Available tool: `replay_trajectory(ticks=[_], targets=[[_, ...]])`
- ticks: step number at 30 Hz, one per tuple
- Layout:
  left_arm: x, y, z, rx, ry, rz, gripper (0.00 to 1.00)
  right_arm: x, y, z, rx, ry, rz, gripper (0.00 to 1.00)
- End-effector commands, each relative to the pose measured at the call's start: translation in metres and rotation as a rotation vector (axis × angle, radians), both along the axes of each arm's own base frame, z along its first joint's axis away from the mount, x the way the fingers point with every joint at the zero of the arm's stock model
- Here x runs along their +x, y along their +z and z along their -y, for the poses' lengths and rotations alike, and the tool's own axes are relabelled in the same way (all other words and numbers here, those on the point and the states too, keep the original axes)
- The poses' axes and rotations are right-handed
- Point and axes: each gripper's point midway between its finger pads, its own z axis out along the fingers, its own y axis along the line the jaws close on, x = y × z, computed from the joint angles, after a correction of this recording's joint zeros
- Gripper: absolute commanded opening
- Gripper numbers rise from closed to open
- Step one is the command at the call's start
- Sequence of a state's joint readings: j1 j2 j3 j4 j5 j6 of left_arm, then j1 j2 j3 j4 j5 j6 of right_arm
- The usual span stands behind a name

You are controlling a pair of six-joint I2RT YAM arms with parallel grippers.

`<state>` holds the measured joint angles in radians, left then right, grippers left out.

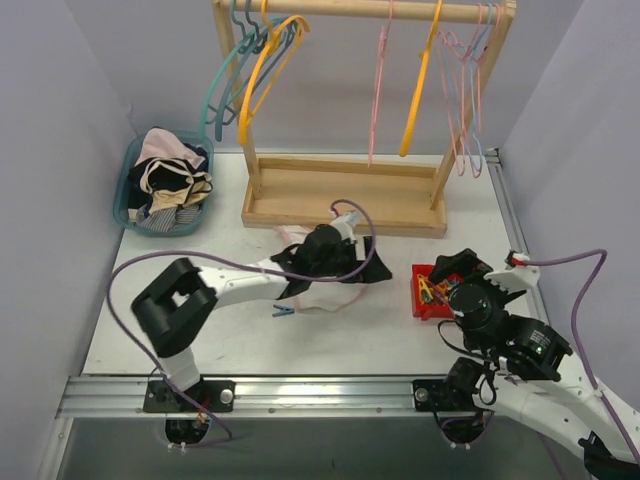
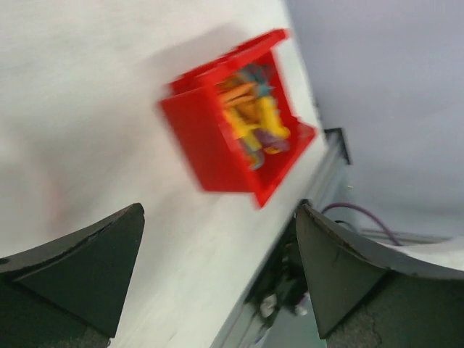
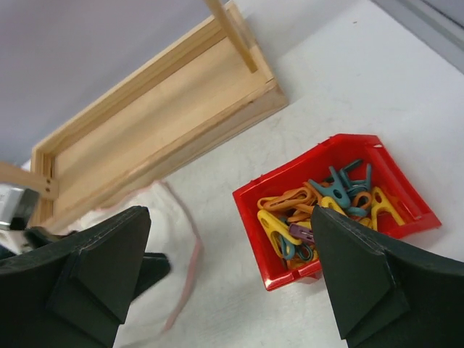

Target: Remove the underwear clipped to the hanger

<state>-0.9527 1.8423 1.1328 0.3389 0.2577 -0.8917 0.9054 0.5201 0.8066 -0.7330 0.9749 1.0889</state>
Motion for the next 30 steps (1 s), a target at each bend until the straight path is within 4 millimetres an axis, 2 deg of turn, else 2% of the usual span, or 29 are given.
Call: replay_trajectory(ticks=[1, 3, 4, 5, 6, 7, 8, 9, 10, 11, 12, 13, 14, 15, 16, 17, 18, 19, 20, 21, 24, 28, 30], targets=[[0.029, 0.053, -0.071, 0.011, 0.208, 0.143, 0.94, 0.012, -0.01, -0.039, -0.074, 0.185, -0.02, 1.0], [0.026, 0.022, -0.114, 0.145, 0.273, 0.092, 0.94, 0.013, -0.021, -0.073, -0.068, 0.354, -0.053, 1.0], [0.026, 0.035, -0.136, 0.144, 0.339, 0.116, 0.94, 0.019, -0.028, -0.094, -0.108, 0.44, -0.052, 0.99], [0.024, 0.035, -0.152, 0.155, 0.377, 0.115, 0.94, 0.02, -0.033, -0.11, -0.117, 0.516, -0.06, 0.98], [0.017, 0.009, -0.179, 0.205, 0.429, 0.077, 0.94, 0.013, -0.04, -0.138, -0.093, 0.662, -0.089, 0.98], [0.015, 0.034, -0.198, 0.148, 0.496, 0.117, 0.94, 0.017, -0.049, -0.158, -0.101, 0.718, -0.107, 0.97], [0.013, 0.037, -0.212, 0.142, 0.533, 0.13, 0.94, 0.017, -0.054, -0.171, -0.135, 0.794, -0.114, 0.96], [0.006, 0.02, -0.234, 0.199, 0.568, 0.107, 0.94, 0.009, -0.058, -0.192, -0.123, 0.911, -0.124, 0.95], [0.004, 0.041, -0.252, 0.162, 0.631, 0.153, 0.94, 0.011, -0.063, -0.214, -0.136, 0.992, -0.111, 0.94], [0.001, 0.044, -0.263, 0.169, 0.654, 0.162, 0.94, 0.011, -0.061, -0.225, -0.181, 1.065, -0.087, 0.95], [-0.005, 0.038, -0.278, 0.214, 0.673, 0.156, 0.94, 0.01, -0.062, -0.236, -0.208, 1.127, -0.076, 0.95], [-0.007, 0.051, -0.294, 0.188, 0.717, 0.179, 0.94, 0.004, -0.071, -0.256, -0.222, 1.227, -0.089, 0.97], [-0.008, 0.053, -0.304, 0.196, 0.746, 0.188, 0.94, 0.009, -0.064, -0.264, -0.283, 1.262, -0.055, 0.98], [-0.013, 0.049, -0.314, 0.221, 0.757, 0.183, 0.94, 0.012, -0.078, -0.274, -0.329, 1.293, -0.088, 0.99], [-0.014, 0.056, -0.327, 0.202, 0.793, 0.197, 0.94, 0.012, -0.081, -0.284, -0.355, 1.331, -0.087, 1.0], [-0.018, 0.053, -0.332, 0.213, 0.794, 0.19, 0.94, 0.011, -0.073, -0.298, -0.384, 1.368, -0.058, 1.0], [-0.019, 0.053, -0.336, 0.209, 0.799, 0.19, 0.94, 0.014, -0.092, -0.307, -0.448, 1.404, -0.096, 1.0], [-0.022, 0.057, -0.341, 0.19, 0.808, 0.198, 0.94, 0.013, -0.096, -0.316, -0.476, 1.436, -0.096, 1.0], [-0.023, 0.052, -0.346, 0.196, 0.817, 0.188, 0.94, 0.006, -0.099, -0.329, -0.497, 1.487, -0.09, 1.0], [-0.026, 0.055, -0.347, 0.175, 0.814, 0.191, 0.94, 0.009, -0.109, -0.34, -0.535, 1.511, -0.106, 1.0], [-0.031, 0.049, -0.354, 0.177, 0.822, 0.177, 0.94, 0.013, -0.131, -0.355, -0.623, 1.573, -0.133, 1.0], [-0.037, 0.054, -0.361, 0.165, 0.837, 0.192, 0.94, 0.013, -0.156, -0.363, -0.727, 1.669, -0.154, 1.0], [-0.039, 0.055, -0.365, 0.172, 0.846, 0.196, 0.94, 0.01, -0.163, -0.367, -0.732, 1.709, -0.163, 1.0]])
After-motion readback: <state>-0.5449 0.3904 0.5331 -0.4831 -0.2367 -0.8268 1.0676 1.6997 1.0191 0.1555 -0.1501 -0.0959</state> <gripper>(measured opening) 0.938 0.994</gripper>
